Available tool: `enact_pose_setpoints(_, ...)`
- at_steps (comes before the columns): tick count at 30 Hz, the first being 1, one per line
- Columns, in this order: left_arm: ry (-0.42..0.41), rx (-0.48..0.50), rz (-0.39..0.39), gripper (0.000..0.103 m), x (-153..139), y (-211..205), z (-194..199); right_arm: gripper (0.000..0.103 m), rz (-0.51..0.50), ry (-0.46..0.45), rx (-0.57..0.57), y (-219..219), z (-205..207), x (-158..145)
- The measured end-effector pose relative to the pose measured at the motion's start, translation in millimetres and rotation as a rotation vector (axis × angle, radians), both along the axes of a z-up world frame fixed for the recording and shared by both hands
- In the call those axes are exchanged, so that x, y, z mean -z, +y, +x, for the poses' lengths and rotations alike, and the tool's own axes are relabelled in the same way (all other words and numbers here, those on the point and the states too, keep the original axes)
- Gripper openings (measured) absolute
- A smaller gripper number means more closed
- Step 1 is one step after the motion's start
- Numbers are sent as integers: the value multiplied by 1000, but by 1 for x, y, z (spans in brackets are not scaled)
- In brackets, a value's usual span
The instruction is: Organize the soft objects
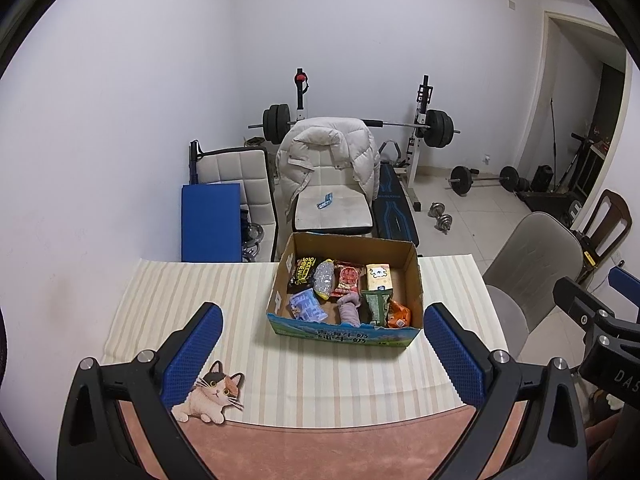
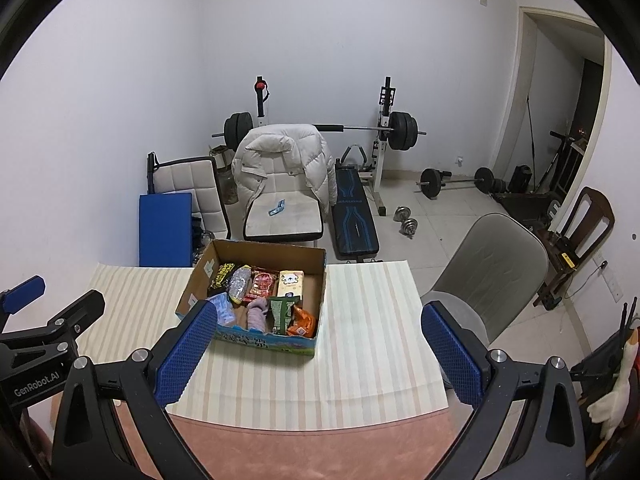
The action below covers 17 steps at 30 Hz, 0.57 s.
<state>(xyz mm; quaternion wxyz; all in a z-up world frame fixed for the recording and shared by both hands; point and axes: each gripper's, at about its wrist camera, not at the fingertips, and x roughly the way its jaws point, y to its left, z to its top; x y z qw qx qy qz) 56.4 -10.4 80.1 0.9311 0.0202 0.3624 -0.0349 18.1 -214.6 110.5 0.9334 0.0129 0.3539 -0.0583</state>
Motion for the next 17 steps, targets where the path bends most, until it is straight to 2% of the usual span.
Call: enact_pose_setpoints(17,-17,-21,-2,103,-1,4,1,103,0,-3,-2,-1,1,-2)
